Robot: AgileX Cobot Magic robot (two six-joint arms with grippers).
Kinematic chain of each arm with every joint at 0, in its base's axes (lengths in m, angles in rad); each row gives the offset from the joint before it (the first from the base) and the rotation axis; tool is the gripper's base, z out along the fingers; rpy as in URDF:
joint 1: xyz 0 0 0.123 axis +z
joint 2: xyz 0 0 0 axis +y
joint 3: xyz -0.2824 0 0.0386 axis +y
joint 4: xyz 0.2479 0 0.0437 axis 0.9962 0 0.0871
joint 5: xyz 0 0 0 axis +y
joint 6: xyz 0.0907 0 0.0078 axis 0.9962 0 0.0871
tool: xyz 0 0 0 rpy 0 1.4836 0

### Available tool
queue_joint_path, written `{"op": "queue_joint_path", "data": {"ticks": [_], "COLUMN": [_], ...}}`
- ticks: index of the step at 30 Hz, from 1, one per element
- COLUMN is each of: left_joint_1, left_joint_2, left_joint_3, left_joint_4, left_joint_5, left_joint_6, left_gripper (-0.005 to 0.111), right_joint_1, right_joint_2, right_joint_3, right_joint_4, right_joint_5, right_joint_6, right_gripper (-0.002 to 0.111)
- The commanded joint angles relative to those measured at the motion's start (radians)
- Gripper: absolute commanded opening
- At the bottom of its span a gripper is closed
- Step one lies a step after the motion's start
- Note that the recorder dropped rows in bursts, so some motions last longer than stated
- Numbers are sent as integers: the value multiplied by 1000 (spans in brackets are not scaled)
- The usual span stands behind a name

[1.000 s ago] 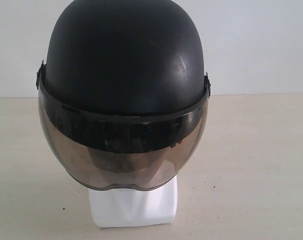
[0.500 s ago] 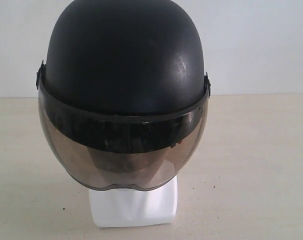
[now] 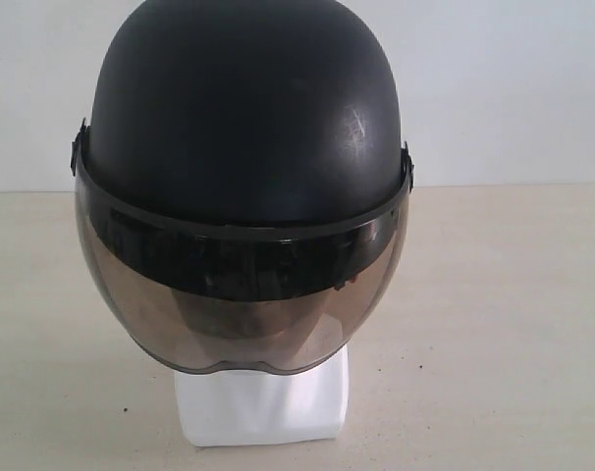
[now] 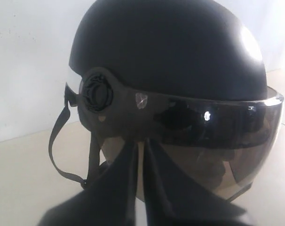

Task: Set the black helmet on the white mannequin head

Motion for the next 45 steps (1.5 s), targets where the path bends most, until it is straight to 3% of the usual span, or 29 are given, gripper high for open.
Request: {"op": "queue_joint_path", "data": {"ticks": [1,18,34,45], "left_joint_1": [-9,-9,-9,-9], "left_joint_2": [-5,-5,-5,-5], "left_joint_3": [4,5,5,5], "left_joint_4": [-26,-26,-26,-26], "left_joint_5": [-12,-12,-16,-14], "left_joint_6": [-37,-53,-53,-53], "left_gripper": [4,4,4,4], "right_joint_1": [-6,-16,-472,-497], "right_joint_2": [-6,-16,-180,-264], "right_joint_3": [3,3,57,342], "right_joint_4": [4,4,2,9], "right_joint_5": [-9,-7,53,-107], "right_joint_6": [8,8,2,4], "right_gripper": [0,0,0,0]}}
